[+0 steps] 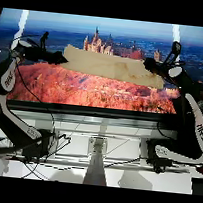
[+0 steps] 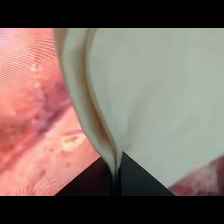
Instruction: Fold the clothes and pants, and hang the long-sleeved shirts on hangers.
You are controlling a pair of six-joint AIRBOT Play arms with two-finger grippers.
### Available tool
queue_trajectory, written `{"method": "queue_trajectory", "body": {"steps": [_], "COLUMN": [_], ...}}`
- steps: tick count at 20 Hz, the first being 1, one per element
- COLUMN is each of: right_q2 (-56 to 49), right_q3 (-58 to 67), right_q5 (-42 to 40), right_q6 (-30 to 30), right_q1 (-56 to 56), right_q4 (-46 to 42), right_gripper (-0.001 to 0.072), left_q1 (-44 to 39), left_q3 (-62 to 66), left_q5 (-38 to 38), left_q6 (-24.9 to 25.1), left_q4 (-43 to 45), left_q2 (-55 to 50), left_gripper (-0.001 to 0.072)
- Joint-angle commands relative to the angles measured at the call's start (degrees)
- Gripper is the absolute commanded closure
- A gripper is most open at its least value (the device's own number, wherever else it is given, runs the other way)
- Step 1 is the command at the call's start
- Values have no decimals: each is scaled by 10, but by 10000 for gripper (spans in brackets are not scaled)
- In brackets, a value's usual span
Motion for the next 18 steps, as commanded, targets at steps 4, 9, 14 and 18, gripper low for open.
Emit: {"method": "queue_trajectory", "body": {"steps": [4, 9, 14, 18], "right_q2": [-30, -145, -249, -297], "right_q3": [116, 229, 314, 404], "right_q5": [87, 150, 147, 104], "right_q6": [2, 44, 100, 99], "right_q1": [78, 205, 369, 476], "right_q4": [-22, -19, 38, 55], "right_gripper": [699, 698, 698, 698], "left_q1": [-12, -12, -12, -12], "left_q3": [27, 27, 27, 27], "left_q5": [-181, -245, -239, -239], "left_q6": [-57, -98, -106, -123], "left_q4": [172, 175, 175, 170], "left_q2": [151, 316, 411, 417], "left_gripper": [700, 700, 699, 699]}}
